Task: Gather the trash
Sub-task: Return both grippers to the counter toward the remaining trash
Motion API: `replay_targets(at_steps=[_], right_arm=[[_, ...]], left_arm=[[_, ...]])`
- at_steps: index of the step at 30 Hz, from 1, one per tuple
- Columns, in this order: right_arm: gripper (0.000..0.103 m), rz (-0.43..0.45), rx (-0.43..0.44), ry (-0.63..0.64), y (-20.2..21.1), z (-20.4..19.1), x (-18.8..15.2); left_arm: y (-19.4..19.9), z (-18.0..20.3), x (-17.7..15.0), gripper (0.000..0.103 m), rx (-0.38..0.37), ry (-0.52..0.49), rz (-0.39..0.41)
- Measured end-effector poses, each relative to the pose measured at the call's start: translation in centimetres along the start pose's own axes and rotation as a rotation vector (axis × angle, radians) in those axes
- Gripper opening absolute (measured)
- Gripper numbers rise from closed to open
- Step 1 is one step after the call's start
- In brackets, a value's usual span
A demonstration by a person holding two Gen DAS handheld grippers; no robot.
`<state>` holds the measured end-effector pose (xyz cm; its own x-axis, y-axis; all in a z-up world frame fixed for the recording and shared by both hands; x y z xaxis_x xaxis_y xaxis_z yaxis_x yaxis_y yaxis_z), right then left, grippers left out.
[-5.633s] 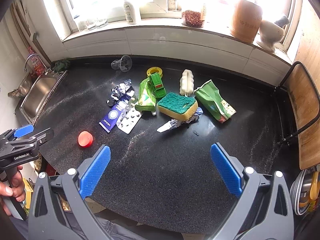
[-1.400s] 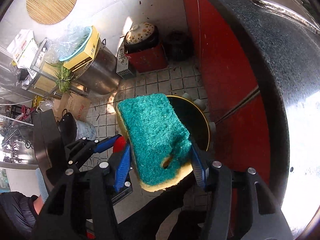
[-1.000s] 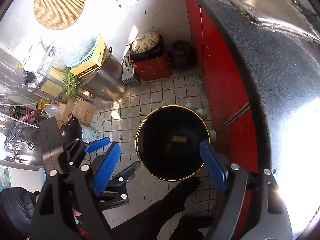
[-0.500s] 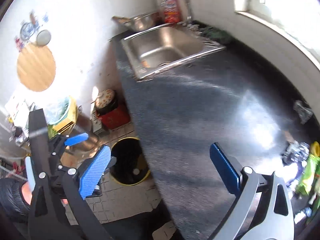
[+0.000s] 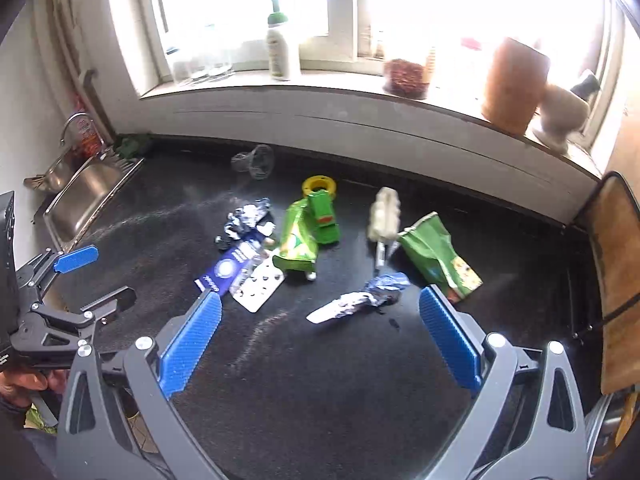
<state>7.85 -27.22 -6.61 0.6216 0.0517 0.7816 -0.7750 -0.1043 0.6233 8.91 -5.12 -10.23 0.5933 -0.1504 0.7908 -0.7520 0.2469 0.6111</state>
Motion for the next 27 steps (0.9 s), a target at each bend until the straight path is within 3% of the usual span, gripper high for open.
replay_targets(at_steps=[4, 12, 17, 27], right_arm=[[0.096, 0.002, -0.033, -0.045, 0.7, 3.6, -0.8], [0.096, -0.014, -0.041, -0.069, -0.8, 6.4, -1.0], [0.096, -0.056, -0.038, -0.048, -3.9, 8.2, -1.4], [0.096, -0.175, -0.052, -0.031, -12.8, 12.7, -3.4]], left_arm=[[-0.8, 2.0, 0.4, 0.096, -0.019, -0.05, -0.014], [-3.2, 2.5, 1.3, 0.096, -0.006, -0.086, -0.026], [-6.6, 1.3, 1.9, 0.096, 0.016, -0.089, -0.041], [-17.0, -2.0, 1.6, 0.095, 0.024, -0.105, -0.12]])
Point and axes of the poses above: each gripper's, at about its wrist camera, not at the fingertips, and y roughly against the way its jaws point, z to its right, x to its top, the point moved 10 cm from there along -y, roughly the way its jaws point, and after that the axes turned 12 degrees about z, right-handed, at the moved point
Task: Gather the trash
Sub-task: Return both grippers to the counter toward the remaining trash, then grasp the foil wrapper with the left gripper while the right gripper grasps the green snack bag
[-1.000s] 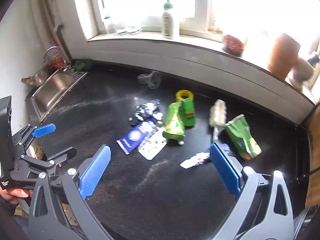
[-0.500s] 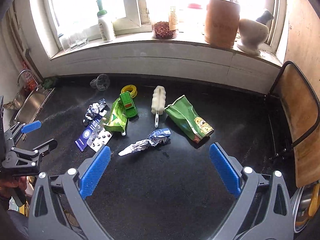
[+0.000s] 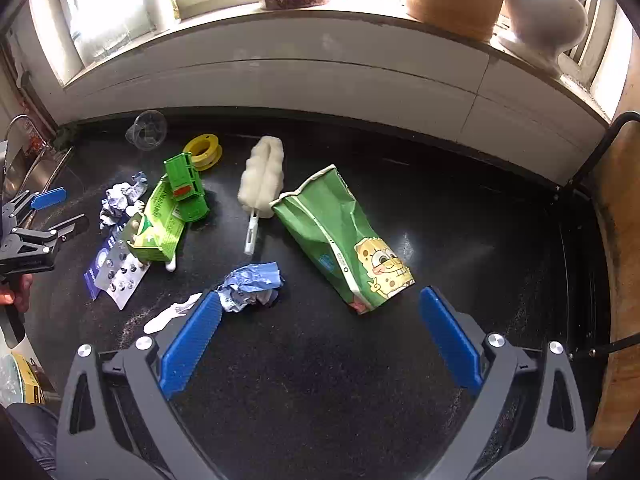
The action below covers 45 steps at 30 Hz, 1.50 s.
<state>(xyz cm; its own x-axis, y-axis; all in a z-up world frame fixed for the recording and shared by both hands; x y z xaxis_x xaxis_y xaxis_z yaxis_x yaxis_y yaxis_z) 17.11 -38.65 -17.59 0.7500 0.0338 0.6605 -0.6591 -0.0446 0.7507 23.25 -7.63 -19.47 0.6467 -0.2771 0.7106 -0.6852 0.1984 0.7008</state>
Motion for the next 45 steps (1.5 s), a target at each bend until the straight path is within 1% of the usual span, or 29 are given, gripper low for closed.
replay_targets(at_steps=[2, 5, 7, 9, 10, 11, 12, 13, 14, 15, 16, 19, 22, 28, 35, 41, 45], right_arm=[[0.096, -0.027, -0.002, -0.013, -1.8, 0.8, 0.0], [0.096, -0.07, -0.013, -0.011, -4.6, 1.9, -0.3], [0.094, -0.094, -0.012, -0.016, -6.0, 2.4, -0.3], [0.094, -0.114, -0.015, -0.007, -7.3, 2.7, -0.4], [0.091, -0.127, -0.016, 0.003, -7.9, 2.8, -0.5], [0.086, -0.141, -0.005, 0.009, -8.4, 2.7, -0.6], [0.081, -0.147, 0.002, 0.011, -8.6, 2.7, -0.6], [0.069, -0.149, 0.001, 0.015, -8.7, 2.7, -0.6], [0.058, -0.151, 0.002, 0.018, -8.8, 2.6, -0.6], [0.058, -0.149, 0.002, 0.021, -8.7, 2.5, -0.5], [0.057, -0.145, 0.008, 0.023, -8.6, 2.3, -0.5], [0.056, -0.118, 0.013, 0.029, -7.5, 1.6, 0.0], [0.056, -0.087, 0.02, 0.008, -5.8, 1.2, 0.5], [0.056, -0.046, 0.032, -0.017, -2.8, 0.3, 1.3], [0.056, -0.013, 0.042, 0.009, 0.0, -0.9, 1.3], [0.056, 0.013, 0.057, 0.046, 2.3, -2.3, 1.6], [0.056, 0.037, 0.098, 0.078, 3.9, -4.8, 2.3]], left_arm=[[-1.8, -0.6, 0.0, 0.092, 0.003, 0.021, -0.019], [-3.7, -0.5, 0.1, 0.088, -0.015, 0.043, -0.041], [-4.8, -0.2, -0.1, 0.082, -0.009, 0.013, -0.049], [-5.6, 0.3, -0.3, 0.074, -0.014, -0.006, -0.063], [-5.9, 0.5, -0.4, 0.071, -0.015, -0.008, -0.068], [-6.0, 0.6, -0.3, 0.066, -0.016, -0.005, -0.064], [-6.0, 0.8, -0.1, 0.06, -0.022, 0.001, -0.059], [-5.9, 1.0, 0.0, 0.056, -0.03, 0.005, -0.056], [-5.9, 1.1, 0.1, 0.045, -0.034, 0.002, -0.056], [-5.8, 1.2, 0.2, 0.032, -0.026, -0.01, -0.055], [-5.6, 1.1, 0.3, 0.03, -0.022, -0.012, -0.056], [-4.5, 1.2, 0.7, 0.027, -0.038, 0.029, -0.043], [-2.8, 1.4, 1.5, 0.027, -0.03, 0.026, -0.018], [0.2, 1.4, 3.2, 0.027, -0.023, 0.063, 0.009], [2.9, 1.1, 2.2, 0.027, -0.006, 0.06, 0.019], [4.5, 0.9, 1.5, 0.027, 0.011, 0.089, 0.032], [6.2, 0.1, 1.1, 0.027, 0.048, 0.109, 0.042]])
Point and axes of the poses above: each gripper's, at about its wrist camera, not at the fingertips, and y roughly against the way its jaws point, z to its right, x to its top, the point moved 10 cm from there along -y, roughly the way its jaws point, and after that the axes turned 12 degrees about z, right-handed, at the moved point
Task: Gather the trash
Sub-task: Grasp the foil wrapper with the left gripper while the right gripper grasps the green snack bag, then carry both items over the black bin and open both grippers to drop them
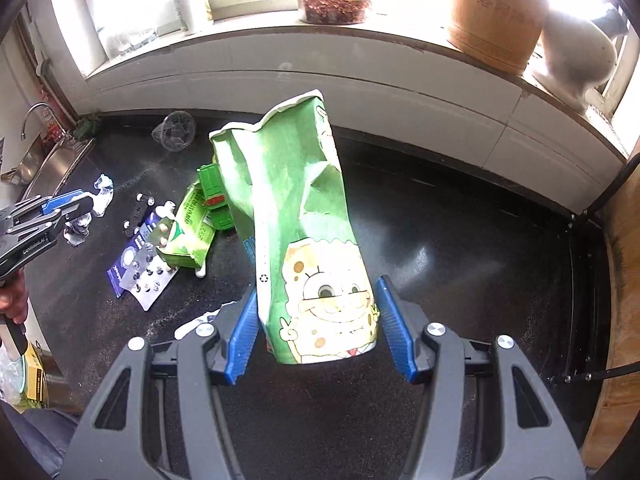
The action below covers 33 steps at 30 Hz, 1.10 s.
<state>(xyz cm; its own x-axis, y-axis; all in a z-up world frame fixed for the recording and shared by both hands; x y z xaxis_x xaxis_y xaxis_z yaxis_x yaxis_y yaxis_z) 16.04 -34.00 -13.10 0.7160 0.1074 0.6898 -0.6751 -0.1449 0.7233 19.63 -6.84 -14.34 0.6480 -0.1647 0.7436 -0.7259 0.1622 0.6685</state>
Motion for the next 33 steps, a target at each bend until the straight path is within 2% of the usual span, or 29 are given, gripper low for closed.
replay_targets(at_steps=[4, 7, 11, 15, 25, 29, 33], right_arm=[[0.056, 0.014, 0.077, 0.053, 0.4, -4.7, 1.1], [0.056, 0.017, 0.164, 0.107, 0.7, -9.8, 1.5], [0.056, 0.008, 0.284, 0.206, 0.6, -17.6, 1.4], [0.056, -0.015, 0.421, 0.319, 1.1, -26.6, 0.0], [0.056, -0.117, 0.73, 0.6, 4.1, -47.8, -7.2], [0.056, -0.165, 0.809, 0.679, 5.1, -53.9, -10.2], [0.056, -0.221, 0.85, 0.715, 5.4, -58.3, -13.0]], left_arm=[[2.7, -1.8, -0.7, 0.027, 0.034, 0.056, 0.013], [5.1, -4.0, -2.0, 0.027, 0.083, 0.102, 0.018], [9.1, -8.1, -4.9, 0.027, 0.172, 0.191, 0.016], [13.7, -12.7, -9.1, 0.027, 0.284, 0.269, 0.009], [25.2, -23.1, -21.8, 0.027, 0.559, 0.518, -0.033], [28.2, -25.7, -26.3, 0.027, 0.621, 0.612, -0.036], [29.4, -28.0, -30.9, 0.027, 0.657, 0.694, -0.039]])
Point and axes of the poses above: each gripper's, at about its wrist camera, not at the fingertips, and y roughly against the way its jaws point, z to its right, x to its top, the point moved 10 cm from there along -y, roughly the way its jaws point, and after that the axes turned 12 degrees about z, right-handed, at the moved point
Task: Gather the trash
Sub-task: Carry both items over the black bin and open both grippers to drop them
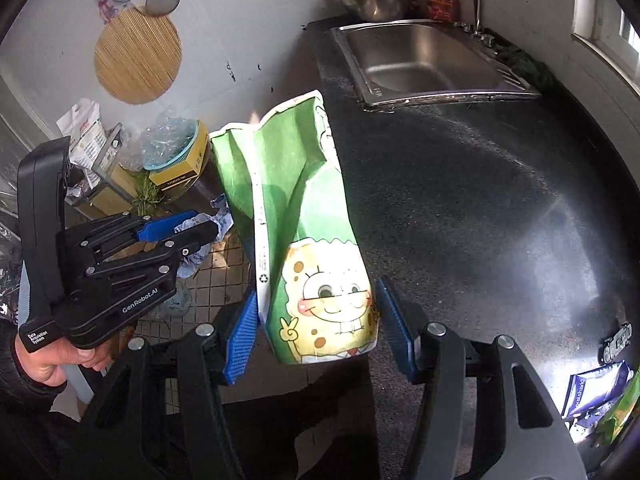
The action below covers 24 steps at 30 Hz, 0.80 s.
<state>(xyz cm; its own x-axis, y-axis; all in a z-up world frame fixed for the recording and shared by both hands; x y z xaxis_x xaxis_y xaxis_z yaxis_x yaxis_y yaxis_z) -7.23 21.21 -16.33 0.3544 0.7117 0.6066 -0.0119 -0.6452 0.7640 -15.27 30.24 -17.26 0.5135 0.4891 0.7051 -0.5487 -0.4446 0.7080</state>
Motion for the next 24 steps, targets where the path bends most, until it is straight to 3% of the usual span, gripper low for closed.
replay_targets(at_steps=[9, 16, 24], right_arm=[[0.057, -0.108, 0.01, 0.01, -10.4, -3.3, 0.0], [0.057, -0.219, -0.006, 0.008, -18.7, -3.5, -2.2], [0.057, -0.29, -0.033, -0.006, -22.4, -3.1, -4.2]], left_arm=[[-8.3, -6.8, -6.0, 0.027, 0.009, 0.161, -0.081], [-13.6, -8.9, -9.8, 0.027, 0.006, 0.171, -0.115], [-16.3, -10.1, -12.2, 0.027, -0.006, 0.224, -0.174]])
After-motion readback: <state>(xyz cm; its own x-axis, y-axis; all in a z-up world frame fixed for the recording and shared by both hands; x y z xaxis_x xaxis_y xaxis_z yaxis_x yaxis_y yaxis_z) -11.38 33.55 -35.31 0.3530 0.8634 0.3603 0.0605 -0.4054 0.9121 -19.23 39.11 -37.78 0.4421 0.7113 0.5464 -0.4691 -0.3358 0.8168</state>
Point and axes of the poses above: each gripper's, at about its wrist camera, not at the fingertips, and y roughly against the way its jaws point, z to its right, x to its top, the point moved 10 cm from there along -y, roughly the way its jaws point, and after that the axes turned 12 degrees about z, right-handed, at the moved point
